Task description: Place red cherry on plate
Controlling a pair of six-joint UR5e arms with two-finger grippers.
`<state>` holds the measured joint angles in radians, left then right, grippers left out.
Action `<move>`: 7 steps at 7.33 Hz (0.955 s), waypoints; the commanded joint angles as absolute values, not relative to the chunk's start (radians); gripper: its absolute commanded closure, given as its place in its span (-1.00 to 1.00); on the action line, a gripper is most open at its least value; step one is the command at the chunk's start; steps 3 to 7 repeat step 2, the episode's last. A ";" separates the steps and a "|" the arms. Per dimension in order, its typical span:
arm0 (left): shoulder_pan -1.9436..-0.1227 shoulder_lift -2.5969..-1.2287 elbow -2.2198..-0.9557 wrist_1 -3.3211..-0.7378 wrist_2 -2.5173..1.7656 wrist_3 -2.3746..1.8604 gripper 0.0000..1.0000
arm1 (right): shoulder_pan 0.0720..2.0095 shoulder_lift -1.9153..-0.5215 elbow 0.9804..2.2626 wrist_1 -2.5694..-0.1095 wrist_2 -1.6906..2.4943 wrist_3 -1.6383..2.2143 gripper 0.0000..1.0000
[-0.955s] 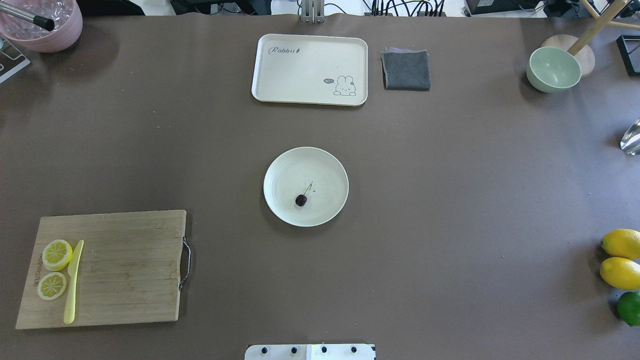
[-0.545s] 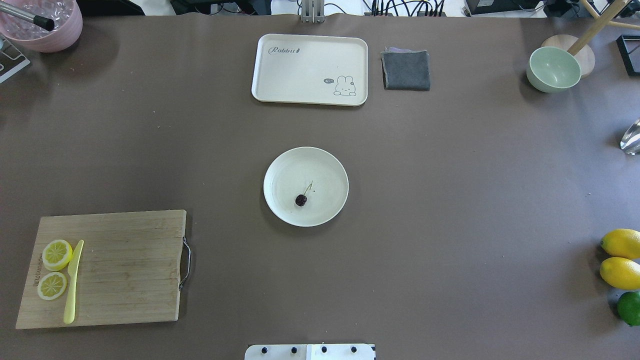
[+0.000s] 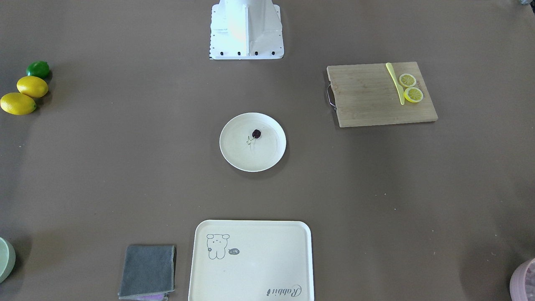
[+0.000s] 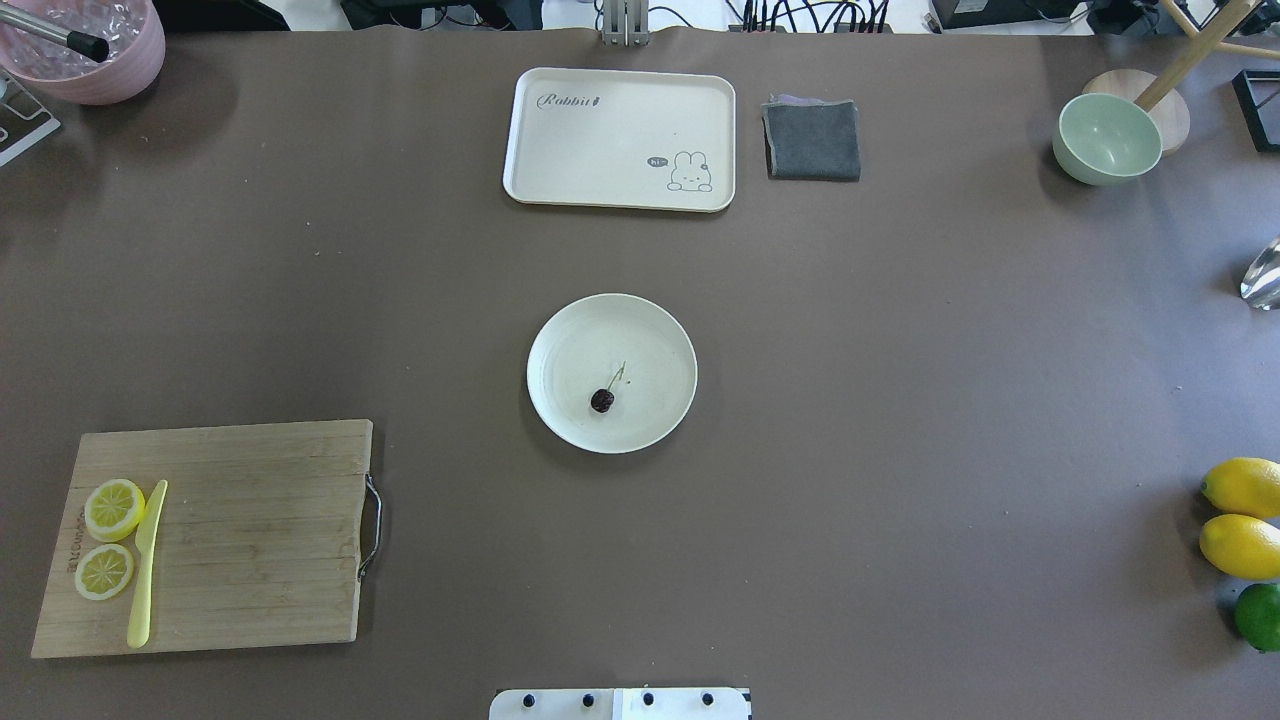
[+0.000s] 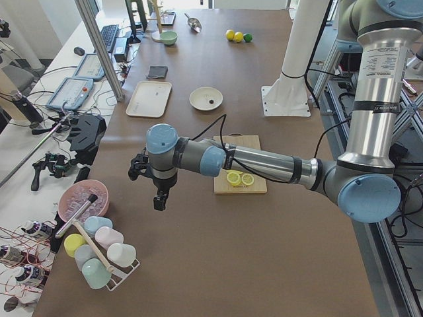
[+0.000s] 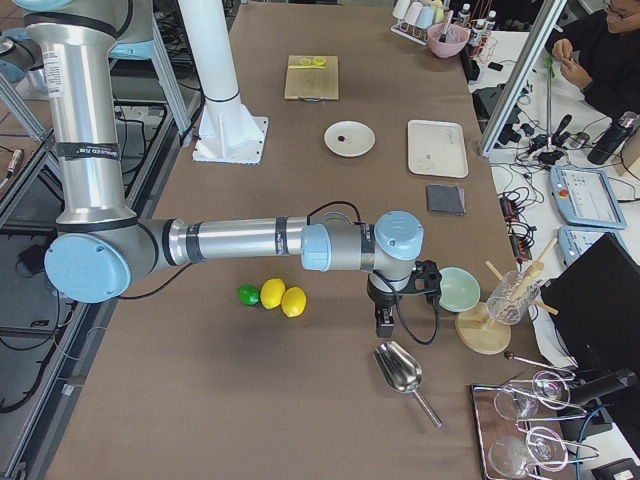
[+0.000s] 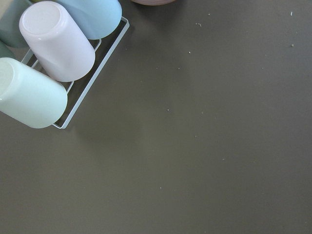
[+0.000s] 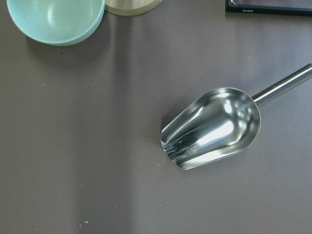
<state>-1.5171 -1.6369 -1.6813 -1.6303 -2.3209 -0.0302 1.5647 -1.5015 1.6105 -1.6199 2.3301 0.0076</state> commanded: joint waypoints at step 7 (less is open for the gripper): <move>-1.519 -1.635 -1.684 -1.631 -2.321 -0.031 -0.96 | 1.565 -1.502 1.614 -1.620 2.330 0.008 -1.00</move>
